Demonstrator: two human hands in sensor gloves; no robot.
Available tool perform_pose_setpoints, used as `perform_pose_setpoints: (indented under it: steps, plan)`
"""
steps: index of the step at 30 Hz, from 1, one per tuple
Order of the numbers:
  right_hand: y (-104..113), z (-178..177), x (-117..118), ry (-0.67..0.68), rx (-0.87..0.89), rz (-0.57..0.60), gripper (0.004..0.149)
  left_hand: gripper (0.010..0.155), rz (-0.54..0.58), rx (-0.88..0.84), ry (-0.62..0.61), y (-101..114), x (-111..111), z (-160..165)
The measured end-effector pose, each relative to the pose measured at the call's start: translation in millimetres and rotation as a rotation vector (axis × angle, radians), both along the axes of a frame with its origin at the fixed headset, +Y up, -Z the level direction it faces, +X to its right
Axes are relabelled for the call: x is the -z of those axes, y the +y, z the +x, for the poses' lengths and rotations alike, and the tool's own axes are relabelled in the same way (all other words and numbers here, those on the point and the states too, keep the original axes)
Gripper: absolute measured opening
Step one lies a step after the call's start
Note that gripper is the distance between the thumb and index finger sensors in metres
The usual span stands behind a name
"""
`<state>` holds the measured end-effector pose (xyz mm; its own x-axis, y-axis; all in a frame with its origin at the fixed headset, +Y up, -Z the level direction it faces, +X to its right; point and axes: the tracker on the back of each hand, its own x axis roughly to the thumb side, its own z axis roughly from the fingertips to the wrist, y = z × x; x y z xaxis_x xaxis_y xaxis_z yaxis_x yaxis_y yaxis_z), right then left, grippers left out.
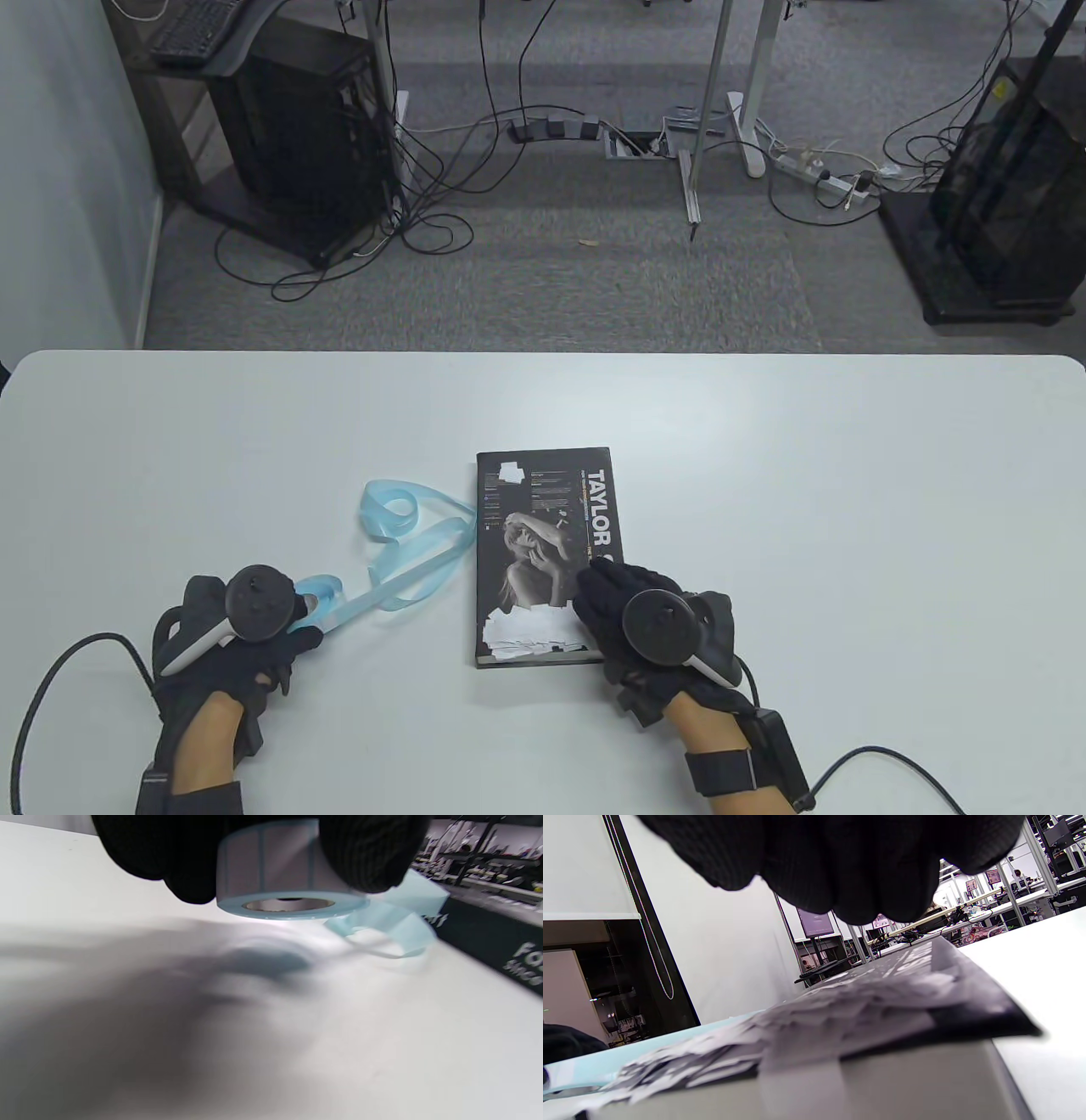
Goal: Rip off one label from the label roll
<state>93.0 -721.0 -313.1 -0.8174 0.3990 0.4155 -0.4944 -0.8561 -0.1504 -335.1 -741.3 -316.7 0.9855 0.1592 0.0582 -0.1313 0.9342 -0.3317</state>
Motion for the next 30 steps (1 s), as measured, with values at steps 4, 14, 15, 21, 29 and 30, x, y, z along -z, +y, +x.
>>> perform_pose_setpoints:
  steps: [4,14,15,21,29,30]
  plan:
    - [0,0,0,0.004,-0.003,-0.010,0.043,0.058,-0.030,-0.021,0.030,-11,4,-8]
    - [0,-2,0,0.014,-0.016,-0.017,0.044,0.058,0.004,0.028,0.065,-19,10,-11]
    - [0,-2,0,0.016,-0.018,-0.018,0.044,0.058,0.001,0.039,0.066,-20,10,-11]
    - [-1,-4,0,0.021,-0.026,-0.022,0.044,0.059,-0.099,0.083,0.075,-29,11,-8]
    - [0,-3,0,0.018,-0.023,-0.023,0.044,0.067,-0.156,0.070,0.078,-25,8,-6]
    - [0,-3,0,0.017,-0.023,-0.022,0.044,0.069,-0.163,0.061,0.079,-21,7,-5]
